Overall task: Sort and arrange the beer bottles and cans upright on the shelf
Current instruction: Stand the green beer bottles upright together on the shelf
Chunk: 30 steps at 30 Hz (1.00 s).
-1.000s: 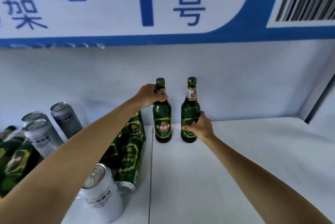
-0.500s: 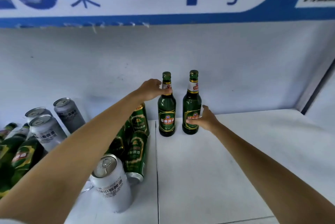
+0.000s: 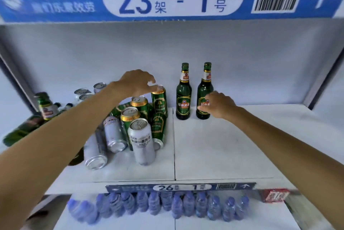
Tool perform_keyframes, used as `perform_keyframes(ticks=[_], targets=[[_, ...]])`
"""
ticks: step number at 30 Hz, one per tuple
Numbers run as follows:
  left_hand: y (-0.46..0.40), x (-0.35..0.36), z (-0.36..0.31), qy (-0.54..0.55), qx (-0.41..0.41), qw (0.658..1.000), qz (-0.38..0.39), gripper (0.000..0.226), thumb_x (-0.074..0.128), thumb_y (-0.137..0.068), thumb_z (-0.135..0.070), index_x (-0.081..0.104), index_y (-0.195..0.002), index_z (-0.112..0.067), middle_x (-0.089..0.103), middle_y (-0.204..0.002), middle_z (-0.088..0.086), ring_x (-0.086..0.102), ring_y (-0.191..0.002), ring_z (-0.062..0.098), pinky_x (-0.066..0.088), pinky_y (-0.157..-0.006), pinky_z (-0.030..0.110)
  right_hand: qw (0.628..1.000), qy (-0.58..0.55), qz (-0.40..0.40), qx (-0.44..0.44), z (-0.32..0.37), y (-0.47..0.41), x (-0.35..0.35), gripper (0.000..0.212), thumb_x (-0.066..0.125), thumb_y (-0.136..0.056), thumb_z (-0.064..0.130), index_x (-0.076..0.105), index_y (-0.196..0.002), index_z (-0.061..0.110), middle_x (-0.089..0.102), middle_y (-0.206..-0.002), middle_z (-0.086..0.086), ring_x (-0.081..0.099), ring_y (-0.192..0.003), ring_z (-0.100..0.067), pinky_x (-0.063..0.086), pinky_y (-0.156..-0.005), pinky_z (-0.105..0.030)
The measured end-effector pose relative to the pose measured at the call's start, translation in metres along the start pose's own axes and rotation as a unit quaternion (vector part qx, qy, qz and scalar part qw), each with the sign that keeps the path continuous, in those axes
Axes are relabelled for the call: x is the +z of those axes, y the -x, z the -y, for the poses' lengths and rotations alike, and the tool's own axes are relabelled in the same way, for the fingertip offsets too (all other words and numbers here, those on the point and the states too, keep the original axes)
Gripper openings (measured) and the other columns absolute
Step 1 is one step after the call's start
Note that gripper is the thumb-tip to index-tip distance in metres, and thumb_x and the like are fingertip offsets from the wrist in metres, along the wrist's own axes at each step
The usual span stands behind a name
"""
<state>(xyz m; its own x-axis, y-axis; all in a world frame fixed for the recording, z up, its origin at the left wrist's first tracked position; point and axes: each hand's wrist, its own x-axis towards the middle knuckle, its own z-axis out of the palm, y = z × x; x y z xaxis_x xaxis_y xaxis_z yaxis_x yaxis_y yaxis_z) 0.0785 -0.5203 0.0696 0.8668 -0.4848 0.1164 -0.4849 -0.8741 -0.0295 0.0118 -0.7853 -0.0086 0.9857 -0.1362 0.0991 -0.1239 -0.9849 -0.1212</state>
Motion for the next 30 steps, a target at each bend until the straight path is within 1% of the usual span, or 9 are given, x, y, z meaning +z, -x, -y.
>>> perform_keyframes(ticks=[6,11,16,20,22,24,25,28,30], targets=[[0.090,-0.025,0.024,-0.018,-0.027,0.999,-0.016,0.052,0.046,-0.093,-0.056,0.054,-0.133,-0.025,0.054,-0.140,-0.001,0.046,-0.128,0.024,0.036,-0.101,0.034,0.995,-0.060,0.003,-0.080,0.065,0.052,-0.029,0.052,0.052,-0.089,0.053,0.059,-0.113,0.008,0.061,-0.111,-0.011,0.060,-0.101,-0.030,0.050,-0.089,-0.042],[0.155,-0.037,0.062,-0.007,-0.060,0.998,-0.026,0.042,0.048,-0.092,-0.054,0.063,-0.120,-0.028,0.065,-0.124,-0.002,0.056,-0.115,0.024,0.040,-0.088,0.033,0.987,-0.093,0.002,-0.128,0.130,0.084,-0.041,0.055,0.053,-0.089,0.052,0.058,-0.117,0.005,0.060,-0.120,-0.016,0.059,-0.106,-0.031,0.049,-0.092,-0.045],[0.211,-0.037,0.115,0.014,-0.094,0.995,-0.043,0.037,0.052,-0.091,-0.052,0.065,-0.117,-0.031,0.065,-0.123,0.000,0.057,-0.114,0.024,0.044,-0.095,0.036,0.981,-0.116,0.004,-0.157,0.205,0.098,-0.033,0.053,0.052,-0.086,0.054,0.060,-0.115,0.011,0.060,-0.113,-0.010,0.060,-0.103,-0.029,0.050,-0.086,-0.040],[0.250,-0.038,0.174,0.001,-0.098,0.994,-0.039,0.039,0.050,-0.092,-0.054,0.066,-0.116,-0.029,0.066,-0.122,-0.007,0.059,-0.112,0.019,0.046,-0.094,0.036,0.980,-0.128,0.018,-0.154,0.271,0.101,-0.014,0.058,0.055,-0.086,0.052,0.056,-0.122,0.006,0.056,-0.125,-0.014,0.054,-0.115,-0.031,0.045,-0.096,-0.042],[0.265,-0.038,0.210,-0.006,-0.103,0.994,-0.038,0.038,0.049,-0.091,-0.054,0.067,-0.115,-0.029,0.066,-0.119,-0.008,0.059,-0.112,0.018,0.045,-0.093,0.035,0.979,-0.146,0.036,-0.140,0.303,0.101,-0.001,0.057,0.057,-0.085,0.052,0.056,-0.117,0.005,0.057,-0.116,-0.012,0.055,-0.107,-0.029,0.047,-0.090,-0.040],[0.276,-0.035,0.246,-0.015,-0.109,0.993,-0.031,0.036,0.049,-0.092,-0.054,0.067,-0.112,-0.030,0.067,-0.116,-0.007,0.059,-0.109,0.018,0.045,-0.092,0.034,0.975,-0.175,0.055,-0.123,0.331,0.101,0.012,0.045,0.060,-0.084,0.051,0.057,-0.101,0.009,0.056,-0.095,-0.004,0.056,-0.093,-0.026,0.045,-0.072,-0.033],[0.282,-0.032,0.265,-0.016,-0.113,0.993,-0.025,0.036,0.049,-0.092,-0.054,0.068,-0.111,-0.030,0.067,-0.115,-0.007,0.059,-0.109,0.018,0.044,-0.092,0.034,0.973,-0.191,0.061,-0.114,0.346,0.101,0.020,0.041,0.061,-0.083,0.049,0.056,-0.098,0.012,0.055,-0.090,-0.003,0.056,-0.090,-0.025,0.043,-0.069,-0.032],[0.296,-0.022,0.320,-0.006,-0.114,0.993,-0.007,0.035,0.050,-0.090,-0.055,0.070,-0.105,-0.030,0.068,-0.114,-0.007,0.060,-0.107,0.018,0.046,-0.094,0.036,0.969,-0.225,0.077,-0.074,0.379,0.098,0.041,0.056,0.067,-0.082,0.045,0.056,-0.118,0.004,0.062,-0.114,-0.012,0.060,-0.104,-0.029,0.048,-0.087,-0.037],[0.299,-0.012,0.349,0.006,-0.117,0.993,0.002,0.033,0.051,-0.089,-0.056,0.071,-0.102,-0.032,0.069,-0.112,-0.009,0.061,-0.105,0.017,0.047,-0.092,0.036,0.964,-0.250,0.081,-0.044,0.393,0.097,0.054,0.061,0.070,-0.080,0.042,0.054,-0.121,0.001,0.061,-0.123,-0.019,0.060,-0.109,-0.032,0.048,-0.095,-0.043]])
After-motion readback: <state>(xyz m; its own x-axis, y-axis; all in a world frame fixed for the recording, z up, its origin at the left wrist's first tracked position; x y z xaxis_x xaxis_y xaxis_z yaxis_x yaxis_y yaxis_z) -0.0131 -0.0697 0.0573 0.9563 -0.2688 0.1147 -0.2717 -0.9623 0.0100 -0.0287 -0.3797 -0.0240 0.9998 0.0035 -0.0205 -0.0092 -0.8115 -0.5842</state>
